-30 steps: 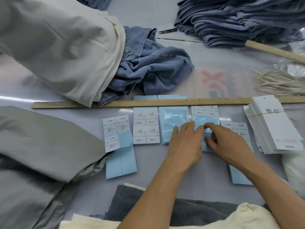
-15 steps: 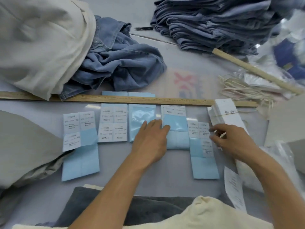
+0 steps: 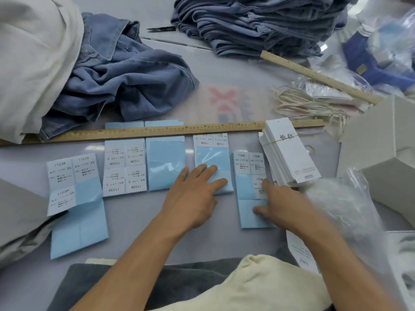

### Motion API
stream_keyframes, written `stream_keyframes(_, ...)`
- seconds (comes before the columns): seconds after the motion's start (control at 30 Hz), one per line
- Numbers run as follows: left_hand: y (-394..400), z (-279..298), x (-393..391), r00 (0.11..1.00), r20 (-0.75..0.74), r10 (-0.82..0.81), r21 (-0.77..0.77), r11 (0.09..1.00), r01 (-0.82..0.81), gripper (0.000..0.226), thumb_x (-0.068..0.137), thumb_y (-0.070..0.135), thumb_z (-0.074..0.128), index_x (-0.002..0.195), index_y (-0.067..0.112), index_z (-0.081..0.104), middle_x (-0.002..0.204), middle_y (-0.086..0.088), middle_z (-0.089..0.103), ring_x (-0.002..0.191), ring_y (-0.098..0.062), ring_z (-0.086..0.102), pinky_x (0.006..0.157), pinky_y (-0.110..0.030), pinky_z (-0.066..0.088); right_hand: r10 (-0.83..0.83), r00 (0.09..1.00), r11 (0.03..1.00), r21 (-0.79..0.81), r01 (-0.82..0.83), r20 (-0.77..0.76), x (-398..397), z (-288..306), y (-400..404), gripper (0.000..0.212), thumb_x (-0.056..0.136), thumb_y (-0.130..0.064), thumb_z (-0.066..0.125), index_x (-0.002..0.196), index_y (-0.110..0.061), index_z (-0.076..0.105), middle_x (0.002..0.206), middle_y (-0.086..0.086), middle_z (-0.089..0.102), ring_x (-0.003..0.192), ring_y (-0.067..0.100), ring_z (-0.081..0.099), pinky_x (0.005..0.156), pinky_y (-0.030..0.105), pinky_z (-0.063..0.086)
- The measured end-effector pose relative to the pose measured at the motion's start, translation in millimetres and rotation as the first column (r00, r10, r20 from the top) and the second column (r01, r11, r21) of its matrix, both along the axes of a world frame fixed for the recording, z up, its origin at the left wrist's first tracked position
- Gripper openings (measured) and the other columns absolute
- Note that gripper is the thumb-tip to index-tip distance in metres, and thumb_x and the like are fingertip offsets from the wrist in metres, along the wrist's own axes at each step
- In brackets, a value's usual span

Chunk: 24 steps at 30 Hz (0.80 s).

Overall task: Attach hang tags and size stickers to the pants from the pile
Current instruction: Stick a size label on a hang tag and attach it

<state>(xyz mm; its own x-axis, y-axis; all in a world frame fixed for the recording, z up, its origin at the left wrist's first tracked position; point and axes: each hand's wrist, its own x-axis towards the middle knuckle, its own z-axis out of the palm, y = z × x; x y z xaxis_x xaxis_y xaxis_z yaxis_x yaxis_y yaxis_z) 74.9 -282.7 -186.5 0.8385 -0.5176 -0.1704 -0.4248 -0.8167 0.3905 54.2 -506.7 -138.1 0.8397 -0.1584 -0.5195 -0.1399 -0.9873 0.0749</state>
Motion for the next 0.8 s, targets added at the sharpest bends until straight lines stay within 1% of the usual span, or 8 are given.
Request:
stream_keyframes(0.07, -1, 1, 0, 1.0, -0.014, -0.003, 0.006, 1.0, 0.003, 0.055, 0.104, 0.038, 0.048, 0.155, 0.044, 0.027, 0.17, 0.009, 0.008, 0.157, -0.016, 0.001, 0.128, -0.044, 0.002, 0.008, 0.999, 1.0, 0.006, -0.008, 0.041, -1, -2, -2, 0.051, 0.089, -0.048, 0.065, 0.126, -0.023, 0.042, 0.121, 0.005, 0.065, 0.101, 0.027, 0.065, 0.075, 0.033, 0.049)
stream_keyframes(0.17, -1, 2, 1, 1.0, -0.015, -0.002, 0.01, 1.0, 0.002, 0.054, 0.104, 0.038, 0.047, 0.154, 0.044, 0.028, 0.17, 0.009, 0.009, 0.157, -0.016, 0.002, 0.127, -0.044, 0.001, 0.009, 0.995, 0.999, 0.034, -0.012, 0.097, -2, -2, -7, 0.04, 0.089, -0.044, 0.066, 0.119, -0.024, 0.047, 0.117, 0.005, 0.067, 0.099, 0.027, 0.065, 0.074, 0.032, 0.049)
stream_keyframes(0.33, -3, 2, 2, 1.0, -0.016, 0.003, 0.004, 1.0, -0.003, 0.054, 0.103, 0.038, 0.047, 0.154, 0.045, 0.029, 0.169, 0.01, 0.01, 0.156, -0.015, 0.002, 0.127, -0.044, 0.001, -0.057, 0.981, 0.993, 0.108, 0.037, 0.187, -1, -1, -18, 0.031, 0.09, -0.035, 0.067, 0.115, -0.025, 0.052, 0.102, 0.003, 0.069, 0.087, 0.025, 0.068, 0.075, 0.035, 0.057)
stream_keyframes(0.4, -3, 2, 2, 1.0, -0.018, 0.005, 0.007, 1.0, -0.005, 0.054, 0.103, 0.039, 0.047, 0.153, 0.045, 0.029, 0.169, 0.011, 0.01, 0.156, -0.015, 0.003, 0.127, -0.044, 0.001, -0.051, 0.985, 0.991, 0.132, 0.03, 0.162, -1, -2, -17, 0.034, 0.09, -0.033, 0.067, 0.118, -0.024, 0.05, 0.097, 0.002, 0.069, 0.079, 0.024, 0.069, 0.075, 0.038, 0.059)
stream_keyframes(0.5, -3, 3, 2, 1.0, -0.019, 0.007, 0.007, 1.0, -0.007, 0.053, 0.103, 0.04, 0.047, 0.153, 0.046, 0.03, 0.169, 0.011, 0.01, 0.156, -0.015, 0.003, 0.127, -0.044, 0.001, -0.062, 0.985, 0.986, 0.164, 0.035, 0.159, -2, -2, -18, 0.049, 0.088, -0.032, 0.068, 0.133, -0.029, 0.048, 0.096, 0.0, 0.067, 0.077, 0.023, 0.068, 0.077, 0.04, 0.06)
stream_keyframes(0.7, -3, 3, 3, 1.0, -0.027, -0.001, -0.019, 1.0, 0.001, 0.053, 0.103, 0.039, 0.048, 0.153, 0.044, 0.032, 0.169, 0.01, 0.012, 0.156, -0.015, 0.004, 0.127, -0.043, 0.001, -0.022, 0.987, 0.991, 0.133, 0.0, 0.162, -1, -2, -20, 0.051, 0.089, -0.033, 0.069, 0.138, -0.028, 0.052, 0.1, -0.002, 0.069, 0.089, 0.021, 0.067, 0.081, 0.039, 0.058)
stream_keyframes(0.77, -5, 3, 2, 0.999, -0.037, -0.006, -0.036, 0.999, 0.005, 0.054, 0.103, 0.039, 0.05, 0.154, 0.043, 0.031, 0.169, 0.009, 0.013, 0.156, -0.016, 0.005, 0.127, -0.042, 0.001, 0.011, 0.978, 0.993, 0.112, -0.035, 0.208, 2, -2, -17, 0.052, 0.093, -0.036, 0.065, 0.142, -0.028, 0.05, 0.11, -0.002, 0.068, 0.097, 0.022, 0.065, 0.084, 0.037, 0.056)
stream_keyframes(0.8, -6, 3, 1, 0.999, -0.04, -0.009, -0.047, 0.999, 0.007, 0.056, 0.103, 0.038, 0.05, 0.155, 0.042, 0.031, 0.169, 0.007, 0.012, 0.156, -0.017, 0.005, 0.127, -0.042, 0.002, 0.023, 0.964, 0.988, 0.142, -0.063, 0.267, 4, -3, -11, 0.053, 0.096, -0.037, 0.062, 0.147, -0.029, 0.046, 0.115, -0.001, 0.065, 0.1, 0.023, 0.064, 0.084, 0.037, 0.054)
